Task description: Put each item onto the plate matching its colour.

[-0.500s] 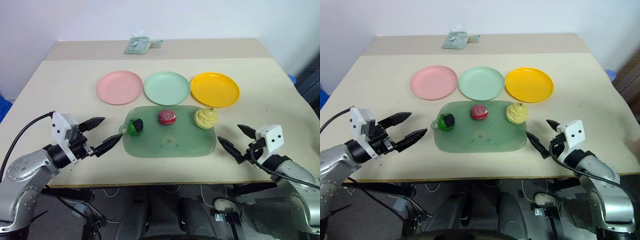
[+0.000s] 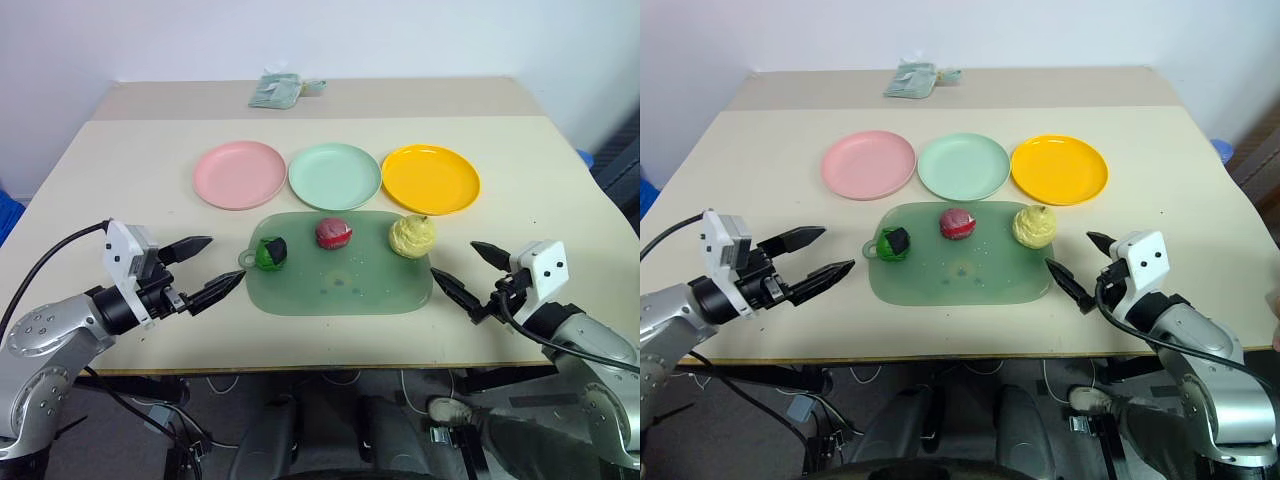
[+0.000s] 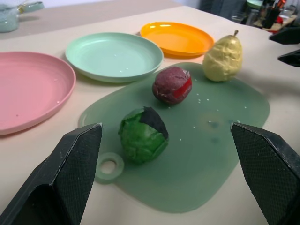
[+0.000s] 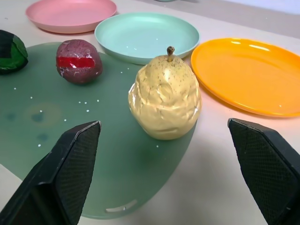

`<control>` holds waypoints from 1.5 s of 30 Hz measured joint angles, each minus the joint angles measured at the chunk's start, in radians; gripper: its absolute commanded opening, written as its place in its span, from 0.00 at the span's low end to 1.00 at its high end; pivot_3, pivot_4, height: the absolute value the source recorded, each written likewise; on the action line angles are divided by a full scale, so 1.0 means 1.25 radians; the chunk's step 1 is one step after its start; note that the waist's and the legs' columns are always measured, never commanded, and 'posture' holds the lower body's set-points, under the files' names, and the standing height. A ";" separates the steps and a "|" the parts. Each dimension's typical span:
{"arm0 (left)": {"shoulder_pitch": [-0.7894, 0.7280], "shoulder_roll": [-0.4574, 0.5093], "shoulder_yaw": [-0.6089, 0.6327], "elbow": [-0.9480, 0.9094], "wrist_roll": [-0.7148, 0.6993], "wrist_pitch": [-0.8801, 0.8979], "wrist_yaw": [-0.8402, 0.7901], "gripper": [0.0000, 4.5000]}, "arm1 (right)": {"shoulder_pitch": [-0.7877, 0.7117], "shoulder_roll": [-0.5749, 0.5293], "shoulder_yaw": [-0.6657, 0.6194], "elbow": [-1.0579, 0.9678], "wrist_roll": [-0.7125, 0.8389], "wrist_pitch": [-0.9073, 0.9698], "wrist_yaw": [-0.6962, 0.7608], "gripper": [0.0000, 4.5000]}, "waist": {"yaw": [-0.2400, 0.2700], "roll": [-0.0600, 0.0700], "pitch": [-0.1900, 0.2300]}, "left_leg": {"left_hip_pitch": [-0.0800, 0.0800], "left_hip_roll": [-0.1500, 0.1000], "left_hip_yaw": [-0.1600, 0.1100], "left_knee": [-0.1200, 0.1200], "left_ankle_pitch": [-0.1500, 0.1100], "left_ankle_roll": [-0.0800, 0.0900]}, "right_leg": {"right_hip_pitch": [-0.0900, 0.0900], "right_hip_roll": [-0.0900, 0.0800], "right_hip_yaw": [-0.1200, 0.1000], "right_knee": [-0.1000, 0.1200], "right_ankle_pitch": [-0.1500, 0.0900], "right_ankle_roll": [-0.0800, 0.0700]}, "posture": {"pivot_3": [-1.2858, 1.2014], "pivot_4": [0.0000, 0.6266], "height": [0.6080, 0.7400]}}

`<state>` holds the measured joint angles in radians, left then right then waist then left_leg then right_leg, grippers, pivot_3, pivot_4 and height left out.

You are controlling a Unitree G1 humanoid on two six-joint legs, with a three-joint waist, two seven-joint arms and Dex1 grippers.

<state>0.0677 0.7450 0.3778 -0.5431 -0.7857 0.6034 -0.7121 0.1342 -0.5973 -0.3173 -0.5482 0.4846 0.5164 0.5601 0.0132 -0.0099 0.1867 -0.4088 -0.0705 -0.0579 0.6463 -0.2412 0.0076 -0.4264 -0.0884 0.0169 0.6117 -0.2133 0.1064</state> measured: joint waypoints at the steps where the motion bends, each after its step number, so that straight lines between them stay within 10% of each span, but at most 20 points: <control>1: -0.003 0.002 -0.001 0.000 0.002 0.005 0.010 1.00 | -0.003 -0.007 0.000 0.000 0.001 0.000 0.005 0.99 | 0.000 0.000 0.000 | 0.000 0.000 0.000 0.000 0.000 0.000 | 0.000 0.000 0.000 0.000 0.000 0.000 | 0.52 0.24 1.00; 19: -0.333 -0.072 -0.234 0.095 0.031 0.291 0.244 1.00 | -0.117 -0.064 0.070 0.002 0.068 -0.003 0.166 0.99 | -0.001 -0.001 0.000 | 0.000 0.000 0.000 0.001 0.000 0.000 | 0.000 0.002 -0.001 0.001 0.001 0.002 | 0.52 0.24 1.00; 45: -0.375 -0.150 -0.356 0.226 0.204 0.294 0.211 1.00 | -0.118 -0.069 0.106 0.037 0.050 -0.058 0.209 0.99 | 0.000 -0.001 0.000 | 0.000 -0.001 0.000 0.001 0.000 0.000 | 0.000 0.001 -0.001 0.001 0.001 0.001 | 0.52 0.24 1.00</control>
<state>-0.4005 0.5580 -0.0674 -0.2611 -0.5313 0.9711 -0.4489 -0.0134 -0.6836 -0.1852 -0.5018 0.5473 0.4442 0.8216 0.0134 -0.0109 0.1873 -0.4086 -0.0714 -0.0581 0.6471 -0.2410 0.0079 -0.4264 -0.0875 0.0159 0.6129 -0.2127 0.1077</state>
